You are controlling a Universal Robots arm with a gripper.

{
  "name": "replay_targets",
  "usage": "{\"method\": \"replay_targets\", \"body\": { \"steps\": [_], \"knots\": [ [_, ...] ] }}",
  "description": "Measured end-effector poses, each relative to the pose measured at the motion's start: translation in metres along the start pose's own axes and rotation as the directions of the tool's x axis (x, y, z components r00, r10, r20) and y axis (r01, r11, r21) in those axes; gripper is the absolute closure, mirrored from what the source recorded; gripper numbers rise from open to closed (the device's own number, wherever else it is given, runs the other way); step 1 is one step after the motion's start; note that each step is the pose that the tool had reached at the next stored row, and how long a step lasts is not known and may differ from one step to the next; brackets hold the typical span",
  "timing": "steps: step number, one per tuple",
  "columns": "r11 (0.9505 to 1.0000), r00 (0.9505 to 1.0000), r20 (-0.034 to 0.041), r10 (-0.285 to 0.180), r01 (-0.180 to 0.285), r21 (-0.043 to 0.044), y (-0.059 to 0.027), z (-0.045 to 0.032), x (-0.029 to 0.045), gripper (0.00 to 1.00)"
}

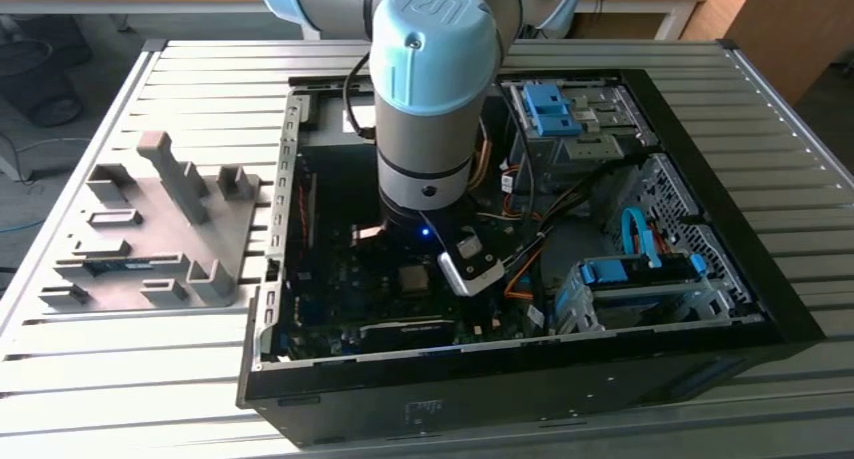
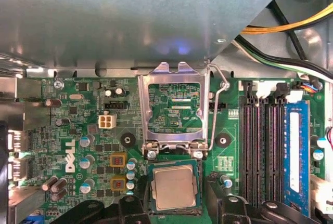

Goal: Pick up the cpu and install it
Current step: 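Place the cpu into insertion slot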

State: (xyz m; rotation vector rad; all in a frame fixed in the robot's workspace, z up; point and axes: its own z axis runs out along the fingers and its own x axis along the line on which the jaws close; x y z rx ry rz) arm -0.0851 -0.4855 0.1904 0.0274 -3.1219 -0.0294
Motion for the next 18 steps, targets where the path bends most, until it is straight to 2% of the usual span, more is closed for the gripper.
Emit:
{"method": "replay_targets", "body": {
  "steps": [4, 7, 18],
  "knots": [
    [1.0000, 1.0000, 0.0001, -0.003, 0.003, -0.0051, 0.0000, 0.0022, 0.0018, 0.46],
    [1.0000, 1.0000, -0.0003, -0.005, 0.005, -0.0052, -0.0002, 0.0043, 0.0026, 0.46],
    [0.9999, 0.9999, -0.0002, -0.014, 0.014, -0.0055, -0.0001, 0.0046, 0.0026, 0.48]
  ]
}}
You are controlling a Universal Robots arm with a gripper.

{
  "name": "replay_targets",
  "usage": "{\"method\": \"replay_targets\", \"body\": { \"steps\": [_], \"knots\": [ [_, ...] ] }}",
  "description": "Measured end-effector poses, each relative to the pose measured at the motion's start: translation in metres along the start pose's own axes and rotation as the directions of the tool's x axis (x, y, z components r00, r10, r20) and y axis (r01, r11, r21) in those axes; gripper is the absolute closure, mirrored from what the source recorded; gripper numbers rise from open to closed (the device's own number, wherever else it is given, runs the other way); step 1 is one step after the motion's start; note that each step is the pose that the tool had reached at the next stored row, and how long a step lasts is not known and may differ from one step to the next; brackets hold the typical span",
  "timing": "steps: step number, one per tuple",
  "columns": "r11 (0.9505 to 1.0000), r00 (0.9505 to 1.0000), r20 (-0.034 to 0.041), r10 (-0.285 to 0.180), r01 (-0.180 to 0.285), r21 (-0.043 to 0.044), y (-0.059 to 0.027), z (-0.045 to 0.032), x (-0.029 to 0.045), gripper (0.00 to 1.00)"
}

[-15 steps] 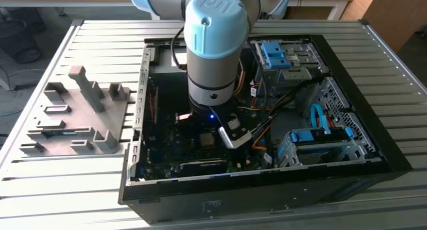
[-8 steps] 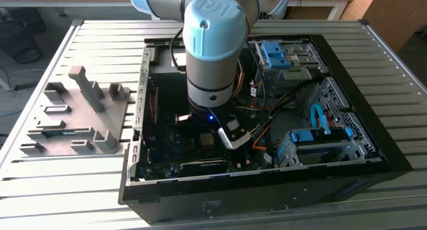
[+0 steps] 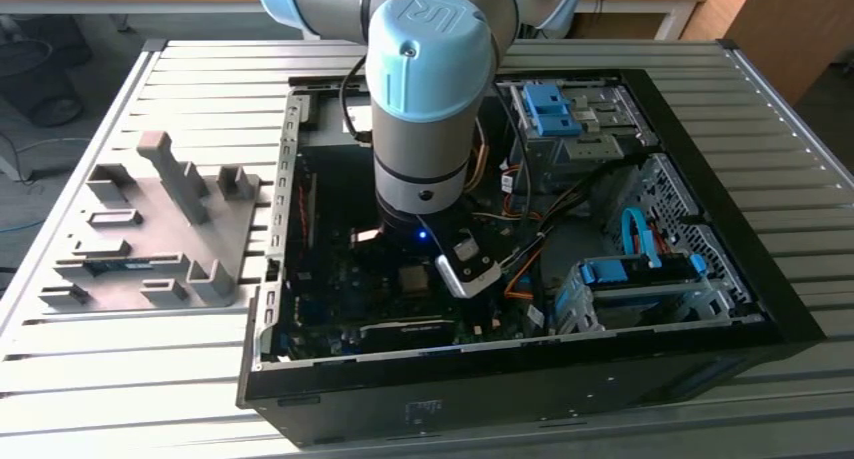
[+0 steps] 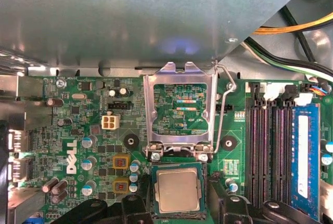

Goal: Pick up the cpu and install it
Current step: 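Place the cpu into insertion slot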

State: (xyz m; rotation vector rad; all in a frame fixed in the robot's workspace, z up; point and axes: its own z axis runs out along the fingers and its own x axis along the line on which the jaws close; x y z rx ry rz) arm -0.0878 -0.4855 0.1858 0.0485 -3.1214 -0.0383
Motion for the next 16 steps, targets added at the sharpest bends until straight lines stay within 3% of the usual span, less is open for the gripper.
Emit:
{"method": "replay_targets", "body": {
  "steps": [16],
  "knots": [
    [1.0000, 1.0000, 0.0000, -0.001, 0.001, -0.0001, 0.0001, -0.0028, 0.0001, 0.48]
  ]
}}
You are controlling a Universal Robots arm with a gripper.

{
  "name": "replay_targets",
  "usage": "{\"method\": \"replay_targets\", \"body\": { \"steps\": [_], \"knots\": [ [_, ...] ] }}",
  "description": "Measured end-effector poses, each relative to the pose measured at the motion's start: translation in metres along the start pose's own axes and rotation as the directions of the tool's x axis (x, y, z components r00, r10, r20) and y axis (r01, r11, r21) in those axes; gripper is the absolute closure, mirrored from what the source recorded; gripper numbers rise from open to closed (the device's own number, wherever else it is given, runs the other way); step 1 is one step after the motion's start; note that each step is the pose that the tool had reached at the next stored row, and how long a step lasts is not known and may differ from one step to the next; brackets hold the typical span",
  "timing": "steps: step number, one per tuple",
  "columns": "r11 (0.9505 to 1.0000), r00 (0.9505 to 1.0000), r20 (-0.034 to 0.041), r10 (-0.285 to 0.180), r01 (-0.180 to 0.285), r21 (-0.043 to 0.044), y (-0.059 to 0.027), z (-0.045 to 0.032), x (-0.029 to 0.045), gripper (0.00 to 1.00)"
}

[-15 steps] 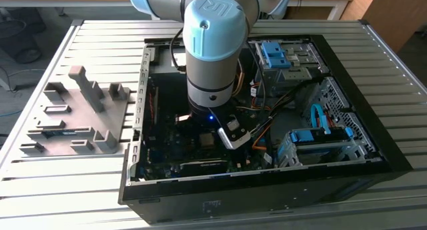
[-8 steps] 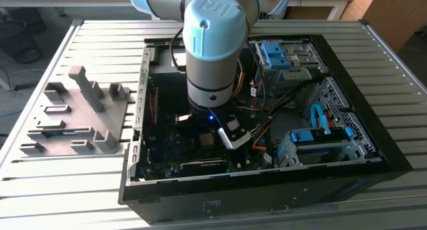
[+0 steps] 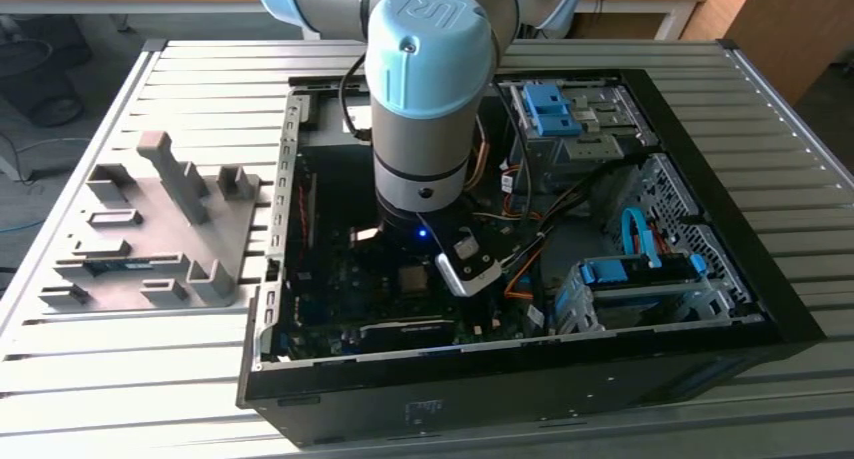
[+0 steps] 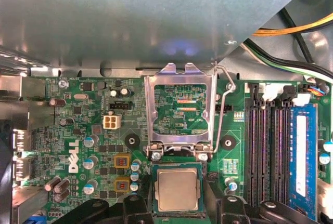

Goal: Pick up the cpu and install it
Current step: 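Place the cpu into insertion slot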

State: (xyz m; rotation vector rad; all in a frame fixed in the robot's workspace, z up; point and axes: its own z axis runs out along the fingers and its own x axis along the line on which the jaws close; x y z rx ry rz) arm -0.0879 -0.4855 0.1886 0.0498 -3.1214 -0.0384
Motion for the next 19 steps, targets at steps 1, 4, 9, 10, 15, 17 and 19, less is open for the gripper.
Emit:
{"method": "replay_targets", "body": {
  "steps": [1, 4, 9, 10, 15, 17, 19],
  "knots": [
    [1.0000, 1.0000, 0.0001, 0.000, 0.000, 0.0000, 0.0000, 0.0000, 0.0000, 0.48],
    [1.0000, 1.0000, 0.0000, 0.000, 0.000, 0.0001, 0.0000, -0.0001, 0.0000, 0.48],
    [1.0000, 1.0000, -0.0002, 0.000, 0.000, 0.0005, 0.0000, -0.0003, 0.0000, 0.53],
    [1.0000, 1.0000, -0.0001, 0.000, 0.000, 0.0003, 0.0001, -0.0003, 0.0000, 0.53],
    [1.0000, 1.0000, 0.0000, 0.000, 0.000, 0.0000, 0.0002, -0.0022, 0.0000, 0.53],
    [1.0000, 1.0000, 0.0000, 0.000, 0.000, 0.0027, 0.0003, -0.0035, 0.0000, 0.53],
    [0.9999, 1.0000, -0.0004, 0.001, -0.001, 0.0141, 0.0002, -0.0037, 0.0001, 0.53]
  ]
}}
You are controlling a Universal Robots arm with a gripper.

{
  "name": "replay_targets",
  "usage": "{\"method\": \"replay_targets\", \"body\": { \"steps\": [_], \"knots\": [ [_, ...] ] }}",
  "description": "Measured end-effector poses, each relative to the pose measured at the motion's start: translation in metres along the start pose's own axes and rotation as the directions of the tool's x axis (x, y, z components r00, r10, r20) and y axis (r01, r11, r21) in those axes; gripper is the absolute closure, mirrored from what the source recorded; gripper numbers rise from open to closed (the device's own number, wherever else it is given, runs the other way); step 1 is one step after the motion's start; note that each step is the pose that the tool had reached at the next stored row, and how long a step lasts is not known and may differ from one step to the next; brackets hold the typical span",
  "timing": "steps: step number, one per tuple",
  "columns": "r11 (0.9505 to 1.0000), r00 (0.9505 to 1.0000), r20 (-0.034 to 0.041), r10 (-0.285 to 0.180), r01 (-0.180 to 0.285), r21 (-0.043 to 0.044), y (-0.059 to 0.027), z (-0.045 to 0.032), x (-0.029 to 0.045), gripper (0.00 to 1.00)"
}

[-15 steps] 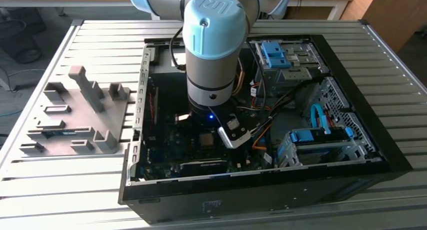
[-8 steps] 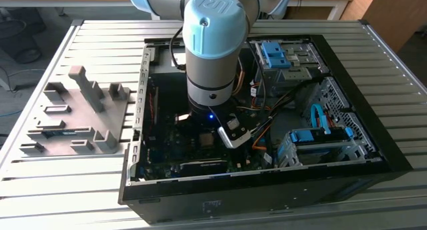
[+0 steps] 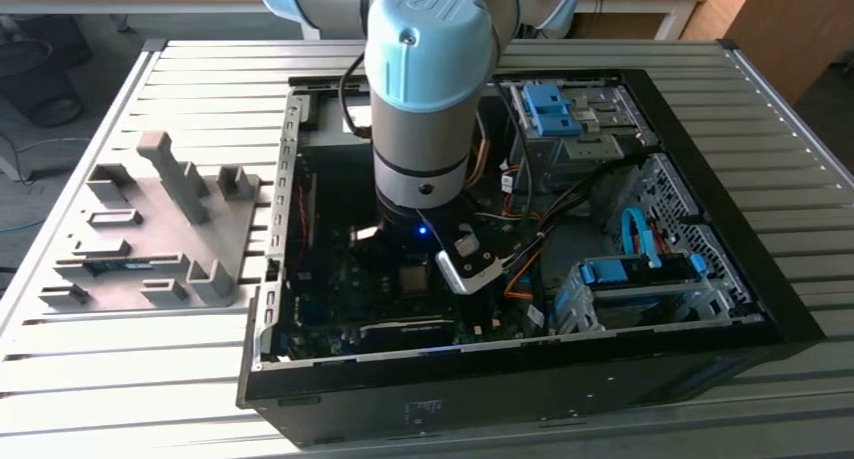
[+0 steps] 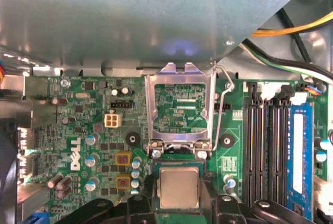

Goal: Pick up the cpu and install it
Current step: 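Place the cpu into insertion slot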

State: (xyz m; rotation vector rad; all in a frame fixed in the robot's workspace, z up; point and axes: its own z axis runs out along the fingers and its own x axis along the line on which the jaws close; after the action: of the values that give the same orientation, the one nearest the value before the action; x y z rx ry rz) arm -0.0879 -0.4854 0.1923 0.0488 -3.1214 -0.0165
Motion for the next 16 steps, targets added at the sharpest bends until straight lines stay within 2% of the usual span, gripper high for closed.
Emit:
{"method": "replay_targets", "body": {
  "steps": [3, 4, 11, 16],
  "knots": [
    [0.9997, 1.0000, -0.0007, 0.007, -0.007, 0.0245, 0.0000, -0.0001, -0.0001, 0.53],
    [0.9996, 1.0000, -0.0008, 0.008, -0.008, 0.0283, 0.0000, -0.0001, -0.0001, 0.53],
    [0.9996, 1.0000, -0.0008, 0.008, -0.008, 0.0282, 0.0000, -0.0003, -0.0001, 0.53],
    [0.9997, 1.0000, -0.0007, 0.008, -0.008, 0.0251, 0.0000, -0.0003, -0.0001, 0.52]
  ]
}}
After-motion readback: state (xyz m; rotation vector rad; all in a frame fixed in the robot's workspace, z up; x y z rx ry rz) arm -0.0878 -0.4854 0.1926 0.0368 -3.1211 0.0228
